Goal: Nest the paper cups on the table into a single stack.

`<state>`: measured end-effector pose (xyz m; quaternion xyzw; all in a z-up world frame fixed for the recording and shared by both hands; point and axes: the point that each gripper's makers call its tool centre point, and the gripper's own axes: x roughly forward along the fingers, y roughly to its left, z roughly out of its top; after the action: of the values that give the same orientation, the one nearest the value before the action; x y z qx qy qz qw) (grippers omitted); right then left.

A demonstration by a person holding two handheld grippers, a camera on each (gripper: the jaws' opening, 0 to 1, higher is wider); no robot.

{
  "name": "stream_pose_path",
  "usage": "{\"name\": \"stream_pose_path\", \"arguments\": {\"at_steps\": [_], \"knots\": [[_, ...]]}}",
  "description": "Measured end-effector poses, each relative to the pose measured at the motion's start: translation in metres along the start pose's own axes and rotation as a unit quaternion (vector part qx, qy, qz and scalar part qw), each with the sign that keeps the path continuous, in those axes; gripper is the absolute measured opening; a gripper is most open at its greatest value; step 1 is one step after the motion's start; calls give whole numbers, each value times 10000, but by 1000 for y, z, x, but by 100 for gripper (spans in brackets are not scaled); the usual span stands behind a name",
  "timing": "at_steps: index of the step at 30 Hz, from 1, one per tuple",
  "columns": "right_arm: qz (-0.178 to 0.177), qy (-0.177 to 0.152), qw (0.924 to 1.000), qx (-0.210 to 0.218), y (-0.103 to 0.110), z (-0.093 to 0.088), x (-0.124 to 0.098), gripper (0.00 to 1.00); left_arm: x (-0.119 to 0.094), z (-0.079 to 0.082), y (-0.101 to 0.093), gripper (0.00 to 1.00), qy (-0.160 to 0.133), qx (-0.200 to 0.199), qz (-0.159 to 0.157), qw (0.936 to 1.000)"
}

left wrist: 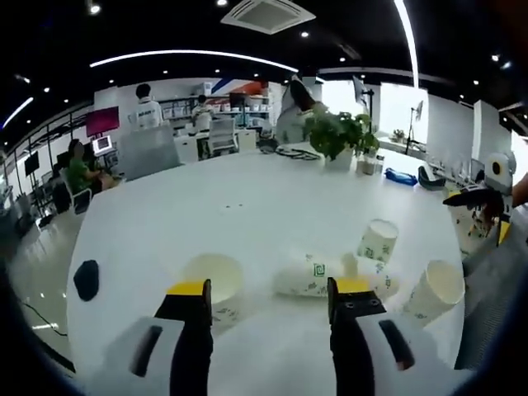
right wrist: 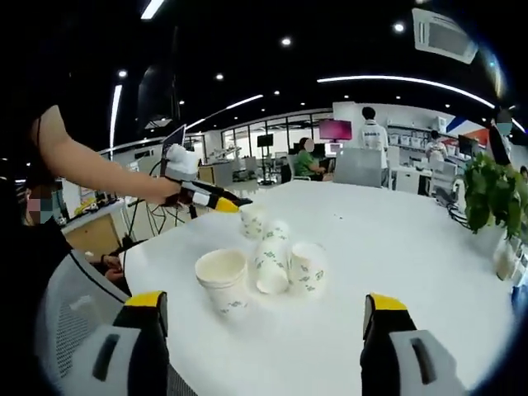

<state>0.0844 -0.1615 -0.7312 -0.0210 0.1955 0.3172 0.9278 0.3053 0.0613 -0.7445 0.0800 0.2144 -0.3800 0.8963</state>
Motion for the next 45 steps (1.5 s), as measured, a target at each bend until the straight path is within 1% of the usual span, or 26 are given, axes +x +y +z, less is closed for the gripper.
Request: {"name": "stream_pose_path", "arguments": {"at_steps": [3,4,5,7,12,15,18,22,25,28,30,33,38,40,45], "knots": [[-71,82,9999,105,-1,-8,-2,98,8,-5,10,48,139,86,-22,9999],[-69,152,9998,119,0,-11,-2,98,8,-2,9,45,172,150,-42,9997],[-62,193,9997,105,0,-13,-2,98,10,-2,10,41,186,163,-53,9997],[-53,205,9997,76,0,-13,-1,98,16,-4,14,37,286,161,-71,9994],[-75,262,9996,113,-1,-17,-1,96,28,-14,19,32,591,334,-65,9977],[-76,312,9994,147,-2,-20,-2,94,32,-17,20,29,695,380,-103,9968],[-50,352,9992,159,-1,-22,-2,93,35,-20,20,24,779,472,-141,9957],[-24,454,9989,132,0,-26,-2,92,38,-20,20,19,869,585,-207,9943],[-68,412,9990,188,-3,-25,-3,90,41,-24,23,14,958,649,-242,9930],[-137,402,9986,303,-8,-25,-4,89,41,-26,25,8,1045,747,-257,9914],[-193,355,9984,397,-12,-24,-5,88,40,-25,21,3,1095,815,-263,9903],[-234,317,9981,472,-14,-23,-6,88,38,-23,20,2,1082,955,-184,9894],[-217,319,9983,440,-11,-22,-6,88,30,-15,16,0,1011,919,-177,9905],[-187,326,9984,415,-9,-22,-5,88,29,-15,16,0,980,919,-160,9908],[-117,286,9988,376,-5,-19,-5,88,14,-10,8,0,983,1090,-169,9890]]}}
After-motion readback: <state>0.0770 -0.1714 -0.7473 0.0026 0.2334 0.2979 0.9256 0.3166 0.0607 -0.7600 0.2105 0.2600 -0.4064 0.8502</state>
